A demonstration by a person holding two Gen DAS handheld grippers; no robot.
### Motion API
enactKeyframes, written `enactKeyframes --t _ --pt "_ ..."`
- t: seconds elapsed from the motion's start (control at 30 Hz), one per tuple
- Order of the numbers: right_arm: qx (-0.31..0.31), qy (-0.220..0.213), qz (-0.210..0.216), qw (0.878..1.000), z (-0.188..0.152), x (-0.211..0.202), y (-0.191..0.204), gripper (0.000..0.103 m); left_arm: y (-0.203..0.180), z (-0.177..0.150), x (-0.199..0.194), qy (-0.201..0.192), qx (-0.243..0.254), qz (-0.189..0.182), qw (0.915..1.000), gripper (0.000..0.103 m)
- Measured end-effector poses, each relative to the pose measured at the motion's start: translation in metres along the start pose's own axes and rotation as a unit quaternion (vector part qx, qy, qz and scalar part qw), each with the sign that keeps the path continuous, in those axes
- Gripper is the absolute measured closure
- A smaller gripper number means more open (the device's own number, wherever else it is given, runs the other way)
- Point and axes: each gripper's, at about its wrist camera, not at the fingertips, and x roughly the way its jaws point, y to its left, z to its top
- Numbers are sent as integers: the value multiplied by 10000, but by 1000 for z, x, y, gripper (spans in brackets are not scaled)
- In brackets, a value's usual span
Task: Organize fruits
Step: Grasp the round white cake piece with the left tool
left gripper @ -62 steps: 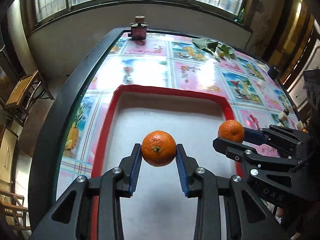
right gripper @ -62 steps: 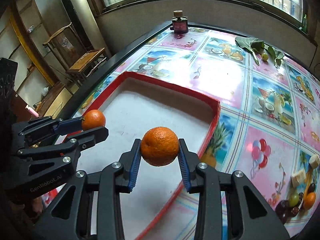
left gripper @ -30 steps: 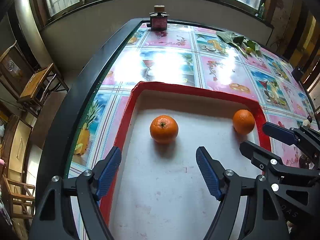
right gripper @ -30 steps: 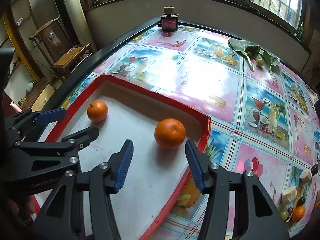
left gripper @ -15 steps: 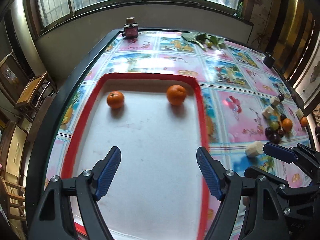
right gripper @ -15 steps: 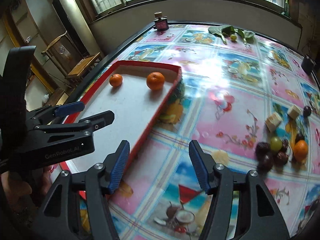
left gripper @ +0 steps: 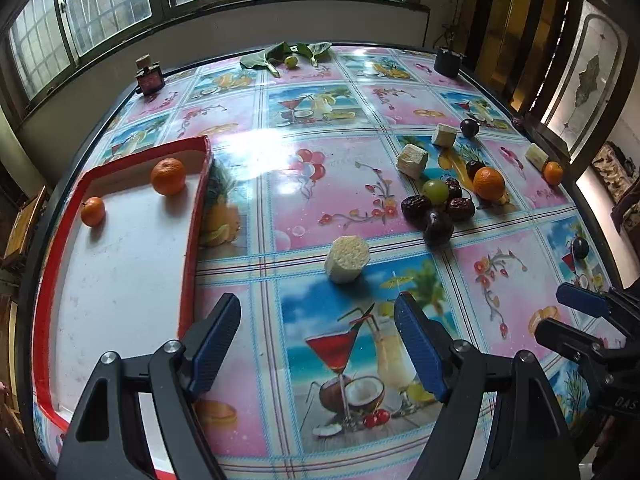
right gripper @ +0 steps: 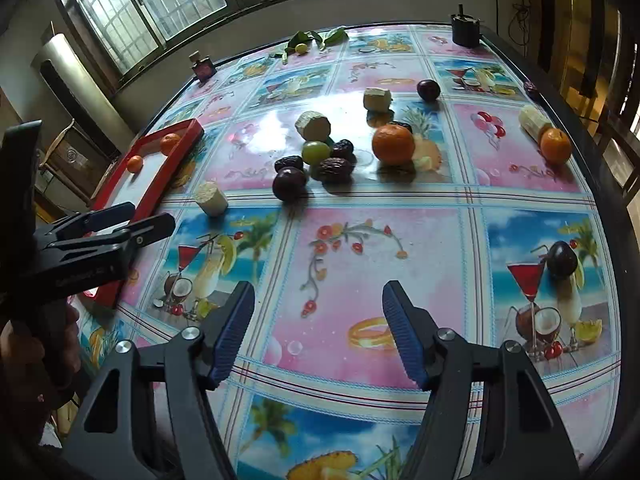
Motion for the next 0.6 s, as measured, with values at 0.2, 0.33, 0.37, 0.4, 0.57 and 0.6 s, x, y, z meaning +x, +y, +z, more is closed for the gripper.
enactKeyframes --t 0.2,0.33,0.37,0.4,0.57,0.6 --pt "53 17 101 9999 -7 -3 -13 36 -5 14 27 116 -192 -60 9997 24" --pt "77 37 142 9999 -7 -2 -21 36 -6 19 37 154 -280 -38 9995 26" --pt "67 46 172 9998 -6 -1 -22 36 -5 19 39 192 -329 -84 9992 29" --pt "63 62 194 9998 -6 1 -22 36 -5 19 42 248 -364 -137 9989 36" --pt "-77 95 263 9996 2 9 -16 36 -4 17 47 266 -365 -198 9988 68" --pt "-138 99 271 9995 4 12 -13 36 -3 18 46 236 -374 -210 9988 75"
